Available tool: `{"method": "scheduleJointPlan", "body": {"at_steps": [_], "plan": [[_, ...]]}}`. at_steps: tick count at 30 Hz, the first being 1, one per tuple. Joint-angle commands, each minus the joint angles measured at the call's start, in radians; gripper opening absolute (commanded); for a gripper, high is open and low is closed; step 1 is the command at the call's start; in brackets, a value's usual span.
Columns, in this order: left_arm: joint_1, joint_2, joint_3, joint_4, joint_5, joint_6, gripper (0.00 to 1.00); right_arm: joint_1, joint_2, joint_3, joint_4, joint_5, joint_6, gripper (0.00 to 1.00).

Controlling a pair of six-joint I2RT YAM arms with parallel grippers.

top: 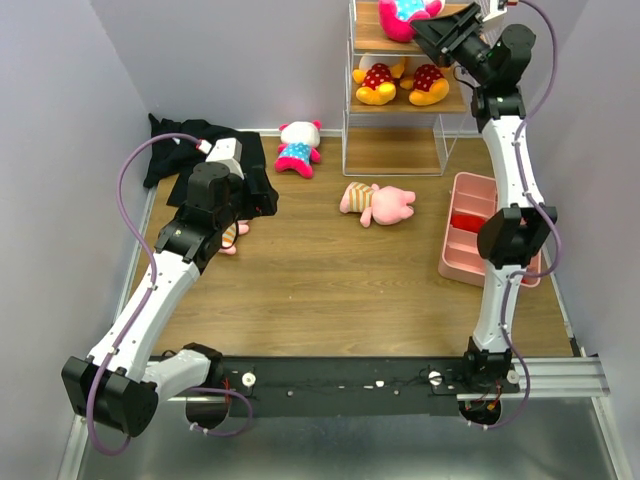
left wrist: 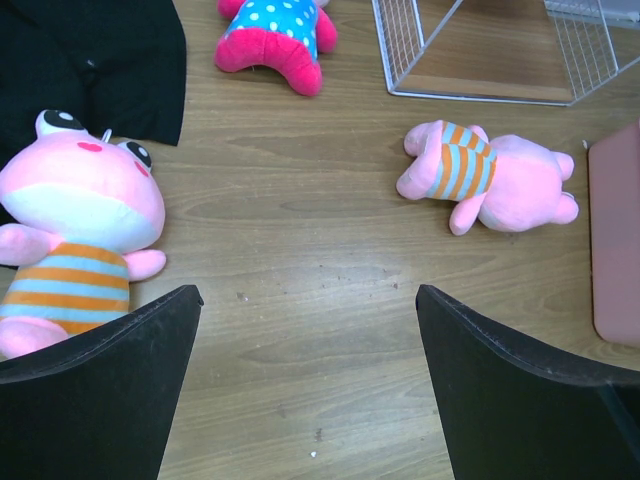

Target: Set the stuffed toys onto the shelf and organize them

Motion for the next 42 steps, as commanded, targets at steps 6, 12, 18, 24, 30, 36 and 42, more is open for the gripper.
{"method": "scheduleJointPlan", "body": {"at_steps": [6, 12, 18, 24, 30, 36, 42], "plan": [[-0.003, -0.003, -0.002, 0.014, -0.023, 0.009, 0.99, 0.006, -0.135, 0.006, -0.176, 0.151, -0.171, 0.58], [-0.003, -0.009, -0.017, 0.052, -0.106, 0.013, 0.99, 0.007, -0.256, -0.075, -0.319, 0.160, -0.278, 0.55], [0.028, 0.064, 0.090, 0.086, -0.147, 0.003, 0.98, 0.012, -0.629, -0.573, -0.339, 0.206, -0.419, 0.58], [0.031, 0.311, 0.300, 0.080, -0.198, 0.010, 0.94, 0.030, -0.937, -1.067, -0.261, 0.188, -0.498, 0.82], [0.036, 0.532, 0.372, 0.250, -0.154, 0.058, 0.90, 0.040, -1.144, -1.308, -0.241, 0.192, -0.547, 0.99], [0.034, 0.893, 0.608, 0.318, -0.143, 0.159, 0.85, 0.041, -1.250, -1.502, -0.137, 0.162, -0.483, 1.00], [0.033, 1.149, 0.839, 0.285, -0.143, 0.205, 0.84, 0.043, -1.226, -1.513, -0.100, 0.175, -0.495, 1.00]]}}
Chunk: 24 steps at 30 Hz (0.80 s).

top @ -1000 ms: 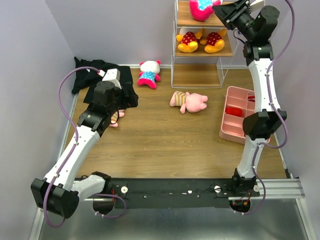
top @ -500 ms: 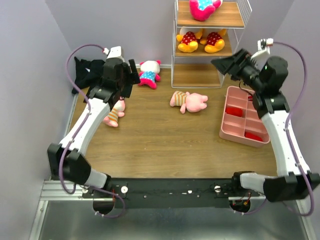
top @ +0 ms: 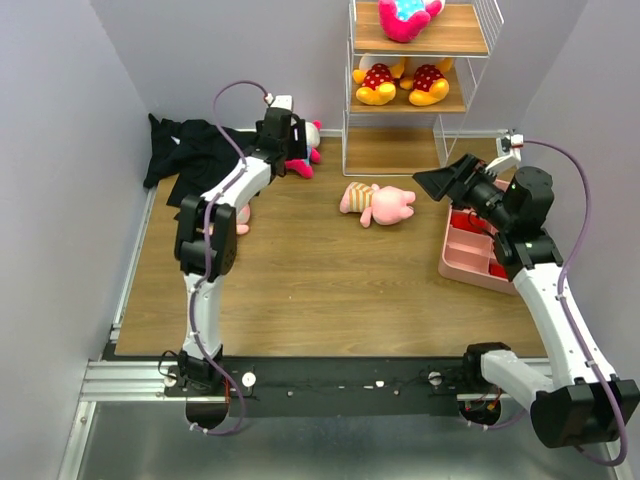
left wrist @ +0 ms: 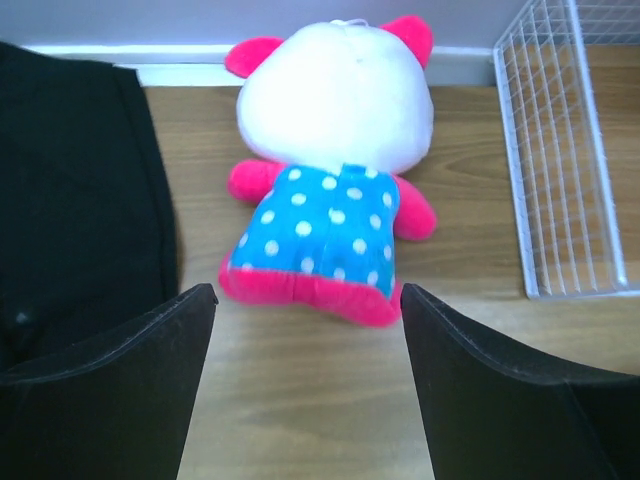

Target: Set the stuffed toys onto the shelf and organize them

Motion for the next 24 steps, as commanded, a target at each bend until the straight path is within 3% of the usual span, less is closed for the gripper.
{"method": "scheduleJointPlan", "body": {"at_steps": [1, 4, 7, 10, 11, 13, 14, 18, 24], "plan": [[0.004, 0.158, 0.189, -0.002, 0.003, 0.067, 0.84, 0.003, 0.014, 0.001, 0.064, 0.009, -0.015, 1.00], [-0.003, 0.268, 0.329, -0.059, -0.037, 0.090, 0.82, 0.003, 0.034, 0.024, 0.019, 0.032, -0.040, 1.00], [-0.006, 0.354, 0.430, -0.096, -0.064, 0.103, 0.74, 0.003, 0.036, 0.022, 0.014, 0.050, -0.049, 1.00], [-0.007, 0.396, 0.469, -0.127, -0.043, 0.096, 0.46, 0.003, 0.037, 0.022, 0.031, 0.078, -0.050, 1.00], [-0.006, 0.393, 0.464, -0.125, -0.025, 0.096, 0.30, 0.003, 0.040, 0.039, 0.030, 0.109, -0.052, 0.99], [-0.004, 0.380, 0.437, -0.131, 0.004, 0.079, 0.14, 0.003, 0.063, 0.073, 0.019, 0.149, -0.047, 0.99], [-0.004, 0.361, 0.425, -0.134, 0.015, 0.071, 0.00, 0.003, 0.077, 0.118, 0.022, 0.182, -0.044, 0.99], [-0.001, 0.250, 0.308, -0.136, 0.098, 0.039, 0.00, 0.003, 0.131, 0.235, -0.012, 0.190, -0.037, 0.98], [0.030, -0.060, 0.028, 0.002, 0.314, -0.100, 0.00, 0.006, 0.106, 0.179, 0.045, 0.077, -0.018, 0.97]]}}
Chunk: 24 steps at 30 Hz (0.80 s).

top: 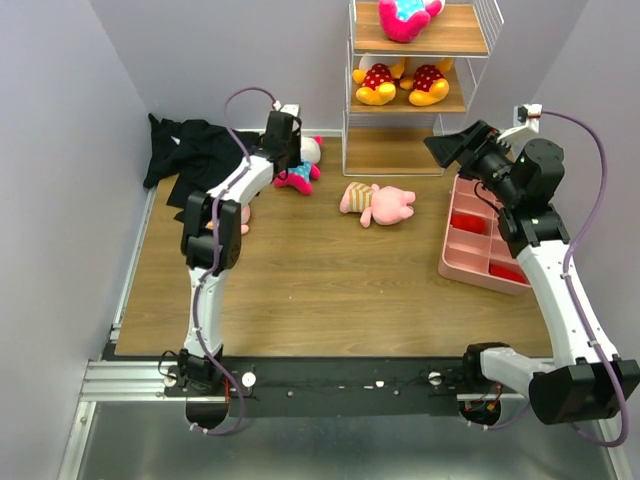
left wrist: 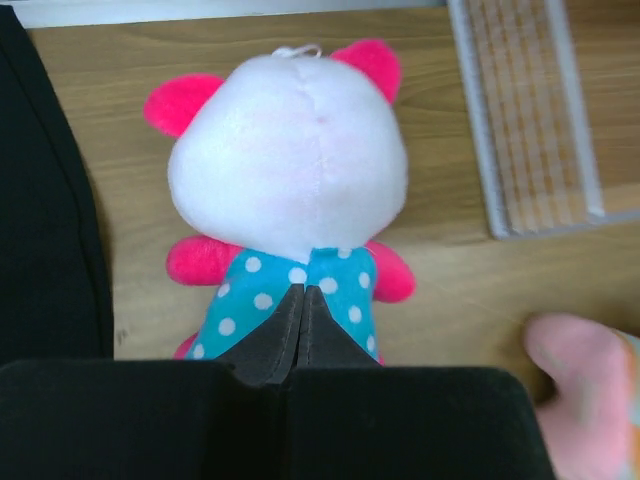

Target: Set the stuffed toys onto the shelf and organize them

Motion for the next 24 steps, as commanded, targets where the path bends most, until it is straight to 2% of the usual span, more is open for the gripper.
{"method": "scheduleJointPlan", "body": {"at_steps": [1, 5, 6, 7, 9, 10, 11, 12, 15, 20, 24], "plan": [[0.022, -0.280, -0.167, 0.104, 0.197, -0.131, 0.00, 0.006, -0.029, -0.054, 0.031, -0.071, 0.015, 0.97], [0.022, -0.433, -0.267, 0.161, 0.286, -0.238, 0.00, 0.010, -0.063, -0.129, 0.068, -0.139, 0.015, 0.97], [0.024, -0.459, -0.321, 0.190, 0.359, -0.272, 0.00, 0.015, -0.080, -0.157, 0.085, -0.154, 0.014, 0.97], [0.021, -0.484, -0.342, 0.219, 0.372, -0.340, 0.00, 0.018, -0.086, -0.180, 0.108, -0.163, 0.024, 0.97], [0.013, -0.504, -0.307, 0.134, 0.323, -0.367, 0.00, 0.025, -0.097, -0.236, 0.105, -0.176, 0.027, 0.97], [-0.004, -0.498, -0.284, 0.033, 0.234, -0.331, 0.04, 0.027, -0.109, -0.248, 0.094, -0.173, 0.026, 0.97], [-0.013, -0.475, -0.265, -0.004, 0.175, -0.304, 0.37, 0.026, -0.116, -0.262, 0.091, -0.177, 0.026, 0.97], [-0.024, -0.458, -0.238, -0.032, 0.124, -0.274, 0.52, 0.027, -0.127, -0.278, 0.088, -0.180, 0.026, 0.97], [-0.030, -0.359, -0.180, -0.118, 0.038, -0.200, 0.57, 0.026, -0.164, -0.274, 0.044, -0.180, 0.009, 0.97], [-0.048, -0.196, -0.114, -0.165, -0.083, -0.116, 0.66, 0.026, -0.210, -0.279, -0.001, -0.164, -0.028, 0.97], [-0.059, -0.058, 0.035, -0.257, -0.152, -0.050, 0.68, 0.026, -0.190, -0.276, 0.002, -0.177, -0.036, 0.97]]}}
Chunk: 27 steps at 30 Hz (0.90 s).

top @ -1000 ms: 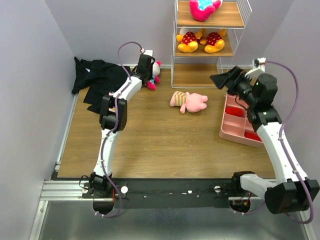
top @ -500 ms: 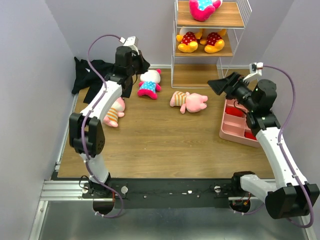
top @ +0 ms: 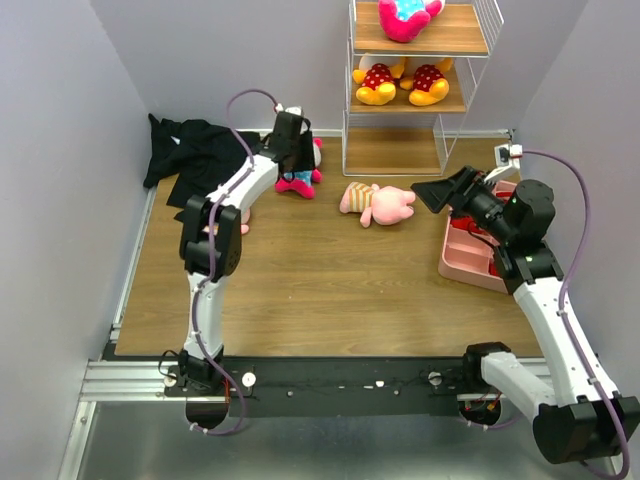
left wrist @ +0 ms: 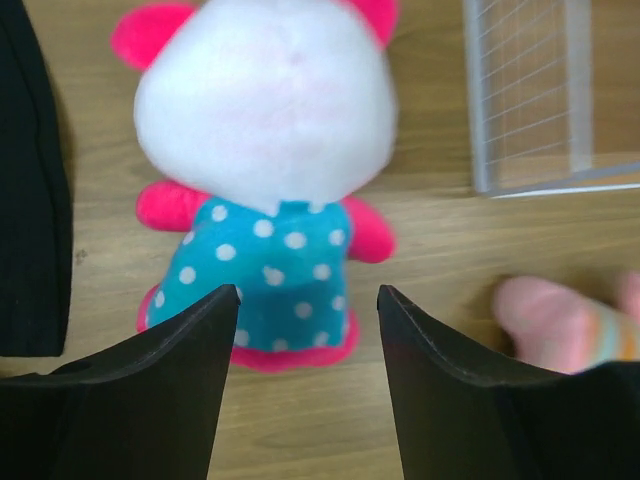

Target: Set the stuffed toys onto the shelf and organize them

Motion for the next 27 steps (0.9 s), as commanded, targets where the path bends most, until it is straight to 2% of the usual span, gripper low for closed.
{"method": "scheduleJointPlan", "body": {"at_steps": [1, 4, 5, 6, 7, 8, 9, 11, 13, 14, 15, 16, 17, 18, 19, 21, 22, 24, 25, 27], "plan": [[-0.009, 0.130, 0.140, -0.153, -0.153, 0.099, 0.69, 0.005, 0.023, -0.004, -0.018, -0.029, -0.030, 0.97], [-0.011, 0.208, 0.191, -0.170, -0.173, 0.113, 0.69, 0.005, 0.041, -0.007, -0.004, -0.035, -0.026, 0.97], [-0.011, 0.222, 0.198, -0.172, -0.168, 0.114, 0.63, 0.005, 0.044, -0.013, -0.001, -0.038, -0.026, 0.97], [-0.009, 0.245, 0.207, -0.173, -0.161, 0.116, 0.52, 0.005, 0.044, -0.018, 0.005, -0.038, -0.026, 0.97], [-0.010, 0.247, 0.203, -0.172, -0.147, 0.113, 0.37, 0.005, 0.047, -0.021, 0.010, -0.036, -0.026, 0.97], [-0.011, 0.242, 0.195, -0.172, -0.136, 0.108, 0.08, 0.005, 0.047, -0.024, 0.010, -0.036, -0.026, 0.97], [-0.011, 0.201, 0.150, -0.169, -0.116, 0.101, 0.01, 0.005, 0.046, -0.032, 0.010, -0.036, -0.026, 0.97], [-0.009, 0.118, 0.058, -0.085, -0.003, 0.075, 0.00, 0.005, 0.044, -0.049, 0.046, -0.044, -0.017, 0.97], [-0.006, -0.047, -0.105, 0.051, 0.104, 0.035, 0.00, 0.005, 0.046, -0.089, 0.121, -0.077, 0.034, 0.96], [0.000, -0.104, -0.154, 0.099, 0.242, -0.002, 0.00, 0.005, 0.050, -0.104, 0.158, -0.097, 0.065, 0.96], [0.012, -0.205, -0.234, 0.144, 0.317, -0.075, 0.00, 0.006, 0.061, -0.121, 0.203, -0.148, 0.095, 0.96], [0.019, -0.253, -0.277, 0.261, 0.391, -0.137, 0.00, 0.008, 0.069, -0.150, 0.309, -0.179, 0.161, 0.95], [0.023, -0.296, -0.321, 0.338, 0.562, -0.198, 0.00, 0.008, 0.079, -0.167, 0.368, -0.211, 0.196, 0.95], [0.028, -0.363, -0.393, 0.421, 0.632, -0.337, 0.00, 0.011, 0.104, -0.179, 0.426, -0.258, 0.230, 0.95], [0.028, -0.391, -0.427, 0.591, 0.704, -0.410, 0.00, 0.011, 0.113, -0.191, 0.538, -0.278, 0.288, 0.95], [0.025, -0.446, -0.483, 0.777, 0.843, -0.574, 0.00, 0.012, 0.136, -0.224, 0.621, -0.305, 0.333, 0.95], [0.019, -0.459, -0.545, 0.994, 0.870, -0.737, 0.00, 0.011, 0.144, -0.233, 0.692, -0.312, 0.371, 0.95], [0.014, -0.480, -0.596, 1.188, 0.899, -0.908, 0.00, 0.017, 0.152, -0.250, 0.756, -0.323, 0.407, 0.95], [0.008, -0.481, -0.633, 1.370, 0.902, -1.056, 0.00, 0.018, 0.168, -0.253, 0.824, -0.326, 0.457, 0.95], [0.002, -0.461, -0.656, 1.546, 0.892, -1.193, 0.00, 0.029, 0.187, -0.259, 0.910, -0.332, 0.509, 0.95]]}}
